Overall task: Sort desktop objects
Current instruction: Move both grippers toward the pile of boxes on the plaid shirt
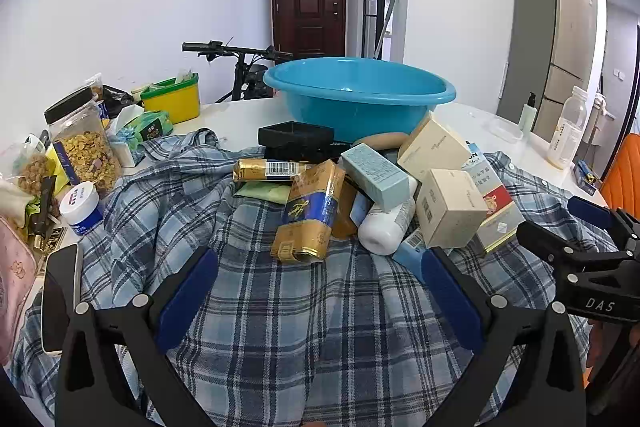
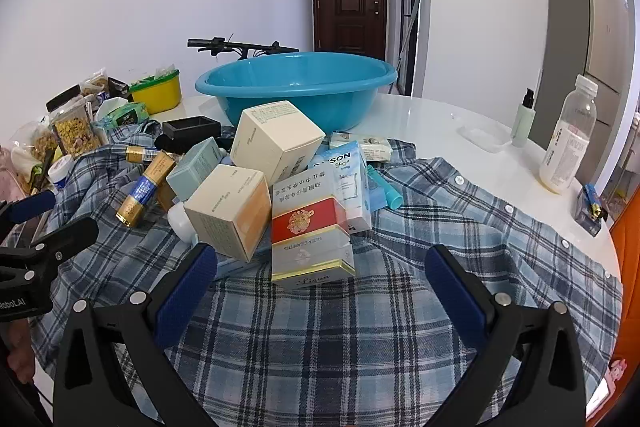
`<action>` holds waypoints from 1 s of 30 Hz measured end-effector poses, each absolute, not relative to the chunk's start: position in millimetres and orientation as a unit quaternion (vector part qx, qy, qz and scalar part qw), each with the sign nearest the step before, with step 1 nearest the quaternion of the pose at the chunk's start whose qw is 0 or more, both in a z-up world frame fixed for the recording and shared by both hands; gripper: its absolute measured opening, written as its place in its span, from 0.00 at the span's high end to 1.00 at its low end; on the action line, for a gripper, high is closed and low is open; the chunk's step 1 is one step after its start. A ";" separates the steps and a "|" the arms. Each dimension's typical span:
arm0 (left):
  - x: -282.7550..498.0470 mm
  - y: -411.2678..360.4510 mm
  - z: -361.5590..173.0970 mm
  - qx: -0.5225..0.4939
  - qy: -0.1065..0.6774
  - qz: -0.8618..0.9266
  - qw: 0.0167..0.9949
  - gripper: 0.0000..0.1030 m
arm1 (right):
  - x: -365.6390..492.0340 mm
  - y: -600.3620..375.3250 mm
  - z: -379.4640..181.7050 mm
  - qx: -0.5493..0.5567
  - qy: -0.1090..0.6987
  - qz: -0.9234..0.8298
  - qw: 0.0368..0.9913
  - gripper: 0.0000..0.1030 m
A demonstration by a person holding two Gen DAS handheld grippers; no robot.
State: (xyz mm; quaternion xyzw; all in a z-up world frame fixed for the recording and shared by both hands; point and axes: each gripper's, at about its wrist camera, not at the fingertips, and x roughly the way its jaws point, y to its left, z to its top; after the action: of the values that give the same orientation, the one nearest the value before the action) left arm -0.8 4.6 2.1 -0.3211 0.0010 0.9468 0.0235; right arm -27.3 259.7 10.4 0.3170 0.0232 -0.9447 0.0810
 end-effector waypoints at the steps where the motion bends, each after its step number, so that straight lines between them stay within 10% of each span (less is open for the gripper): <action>1: -0.2 4.9 1.0 -0.320 0.001 0.947 0.023 0.00 | -27.0 259.7 10.5 0.317 0.024 -0.945 0.081 0.00; 30: 6.8 22.9 -0.9 -0.273 0.052 0.960 0.029 0.00 | -21.8 265.4 9.9 0.287 -0.005 -0.946 0.150 0.00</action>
State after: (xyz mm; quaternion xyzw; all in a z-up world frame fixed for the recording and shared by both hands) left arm 6.8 22.9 -0.9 -0.2730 0.0524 0.9602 0.0286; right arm -21.8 265.4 9.9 0.2868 -0.0052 -0.9462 0.1497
